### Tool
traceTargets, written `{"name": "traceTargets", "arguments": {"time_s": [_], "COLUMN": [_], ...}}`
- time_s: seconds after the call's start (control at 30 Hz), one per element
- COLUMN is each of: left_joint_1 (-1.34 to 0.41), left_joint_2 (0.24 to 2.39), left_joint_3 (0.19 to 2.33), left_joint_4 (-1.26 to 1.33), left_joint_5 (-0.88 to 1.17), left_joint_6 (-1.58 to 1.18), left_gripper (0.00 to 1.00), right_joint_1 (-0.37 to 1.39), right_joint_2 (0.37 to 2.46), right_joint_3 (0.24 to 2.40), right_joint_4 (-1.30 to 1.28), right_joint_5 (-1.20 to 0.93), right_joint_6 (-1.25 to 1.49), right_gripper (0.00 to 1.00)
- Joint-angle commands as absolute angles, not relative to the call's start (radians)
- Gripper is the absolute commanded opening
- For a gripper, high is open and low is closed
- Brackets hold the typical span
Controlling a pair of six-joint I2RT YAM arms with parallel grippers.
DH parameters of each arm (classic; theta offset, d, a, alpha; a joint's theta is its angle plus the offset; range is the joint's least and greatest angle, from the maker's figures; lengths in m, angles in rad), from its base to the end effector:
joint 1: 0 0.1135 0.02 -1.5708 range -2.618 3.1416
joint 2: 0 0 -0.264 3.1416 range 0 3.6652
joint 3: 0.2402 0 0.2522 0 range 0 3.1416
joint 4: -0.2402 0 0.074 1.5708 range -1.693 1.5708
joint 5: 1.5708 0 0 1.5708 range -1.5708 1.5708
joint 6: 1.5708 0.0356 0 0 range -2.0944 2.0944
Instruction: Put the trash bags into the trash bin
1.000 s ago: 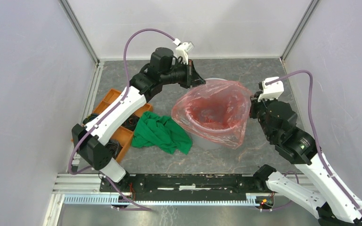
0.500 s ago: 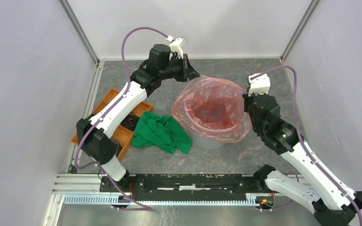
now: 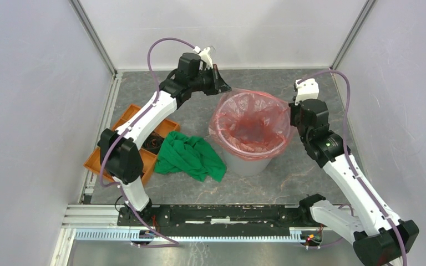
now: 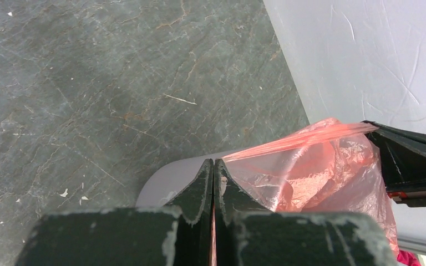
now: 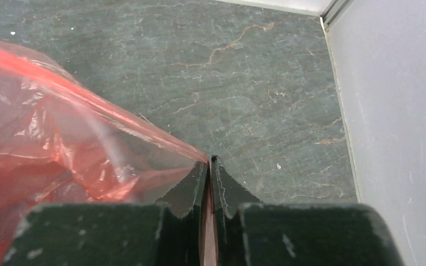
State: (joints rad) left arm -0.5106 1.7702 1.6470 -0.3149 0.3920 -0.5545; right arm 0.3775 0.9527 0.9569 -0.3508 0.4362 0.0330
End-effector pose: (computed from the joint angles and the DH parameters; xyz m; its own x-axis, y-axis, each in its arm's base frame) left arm 0.3594 -0.2169 0.3564 -0.7114 -0.1592 -0.6845 0.4457 0.6509 -0.6146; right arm 0.2023 0.0640 0.3536 -0.3144 -0.0925 -0.9448 0.0457 0.9926 -0.1124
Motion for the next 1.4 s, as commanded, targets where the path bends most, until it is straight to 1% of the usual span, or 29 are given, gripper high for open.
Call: {"name": "traceTargets", "arguments": {"time_s": [0.0,0.1,0.27,0.5,0.67,0.8,0.87,0.93,1.03,1.2,1.3,1.37], "left_joint_1": [-0.486,-0.48,-0.473,-0.473,-0.469,-0.466,-0.465,-0.463,-0.462,-0.448,-0.443,-0.444], "left_joint_2": [1.752,1.737,1.727,1.682,1.655,1.632,1.606,1.572,1.517,1.358,1.248,1.147], "left_joint_3": [1.603,1.54,1.496,1.413,1.364,1.376,1.38,1.375,1.362,1.313,1.256,1.196], "left_joint_4": [-0.272,-0.252,-0.25,-0.231,-0.235,-0.291,-0.322,-0.344,-0.406,-0.498,-0.528,-0.529], "left_joint_5": [0.367,0.367,0.371,0.388,0.376,0.351,0.319,0.284,0.209,0.057,0.022,0.042], "left_joint_6": [-0.591,-0.603,-0.607,-0.617,-0.615,-0.584,-0.567,-0.549,-0.515,-0.482,-0.496,-0.534], "left_gripper": [0.02,0.02,0.02,0.02,0.02,0.03,0.1,0.17,0.36,0.71,0.83,0.9], "right_joint_1": [0.355,0.33,0.321,0.321,0.319,0.32,0.32,0.32,0.319,0.32,0.32,0.32], "right_joint_2": [0.922,0.917,0.919,0.869,0.816,0.788,0.755,0.708,0.646,0.545,0.486,0.444], "right_joint_3": [0.899,0.847,0.816,0.798,0.692,0.722,0.75,0.77,0.799,0.843,0.843,0.826], "right_joint_4": [-0.322,-0.301,-0.282,-0.302,-0.238,-0.304,-0.364,-0.414,-0.5,-0.622,-0.636,-0.622], "right_joint_5": [0.34,0.314,0.318,0.26,0.284,0.263,0.269,0.26,0.263,0.257,0.143,0.039], "right_joint_6": [0.048,0.054,0.039,0.104,0.121,0.111,0.113,0.114,0.117,0.122,0.134,0.16], "right_gripper": [0.1,0.1,0.1,0.14,0.24,0.3,0.37,0.5,0.69,0.83,0.92,0.97]}}
